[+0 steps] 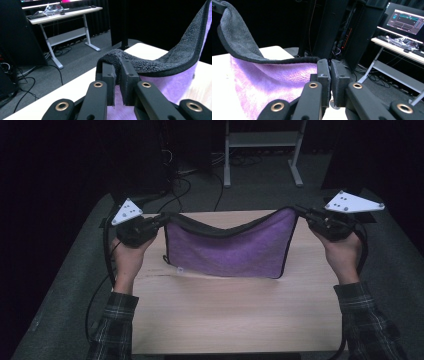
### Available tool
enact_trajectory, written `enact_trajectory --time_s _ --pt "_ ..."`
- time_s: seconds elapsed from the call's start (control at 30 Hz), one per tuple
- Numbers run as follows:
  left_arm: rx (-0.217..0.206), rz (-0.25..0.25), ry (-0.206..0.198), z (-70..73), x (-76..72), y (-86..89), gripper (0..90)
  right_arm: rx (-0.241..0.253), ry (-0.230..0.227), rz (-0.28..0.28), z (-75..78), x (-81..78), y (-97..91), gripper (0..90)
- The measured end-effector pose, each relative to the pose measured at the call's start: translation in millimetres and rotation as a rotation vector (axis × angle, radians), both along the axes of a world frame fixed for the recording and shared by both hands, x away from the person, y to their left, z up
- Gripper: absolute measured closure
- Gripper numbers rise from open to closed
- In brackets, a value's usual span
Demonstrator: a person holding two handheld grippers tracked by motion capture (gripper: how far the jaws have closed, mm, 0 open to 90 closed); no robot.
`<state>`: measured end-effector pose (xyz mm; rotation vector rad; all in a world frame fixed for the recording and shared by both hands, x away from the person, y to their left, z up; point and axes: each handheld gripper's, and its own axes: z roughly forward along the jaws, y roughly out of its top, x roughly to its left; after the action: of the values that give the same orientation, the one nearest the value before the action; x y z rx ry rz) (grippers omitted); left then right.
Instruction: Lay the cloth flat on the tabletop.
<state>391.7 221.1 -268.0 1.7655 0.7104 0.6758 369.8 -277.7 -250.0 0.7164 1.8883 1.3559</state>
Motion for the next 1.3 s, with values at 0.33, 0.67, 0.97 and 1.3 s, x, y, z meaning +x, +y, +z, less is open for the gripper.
enact_trajectory --time_s 0.33,0.67,0.97,1.3 --pt "-0.022 0.041 0.007 1.6 40.4 -0.5 83.1 0.031 0.025 -0.053 1.9 46.7 -0.4 85.4" --pt "-0.031 0.036 0.074 -21.7 48.6 0.1 83.0 0.03 0.023 -0.041 -2.3 46.6 1.6 85.3" --pt "-0.012 0.009 0.178 -64.9 48.1 -4.4 82.8 0.018 0.135 -0.015 -53.7 51.0 0.7 85.2" --pt "-0.003 -0.013 0.223 -81.9 31.0 -1.7 82.8 0.038 0.175 0.025 -73.8 41.4 -1.0 85.0"
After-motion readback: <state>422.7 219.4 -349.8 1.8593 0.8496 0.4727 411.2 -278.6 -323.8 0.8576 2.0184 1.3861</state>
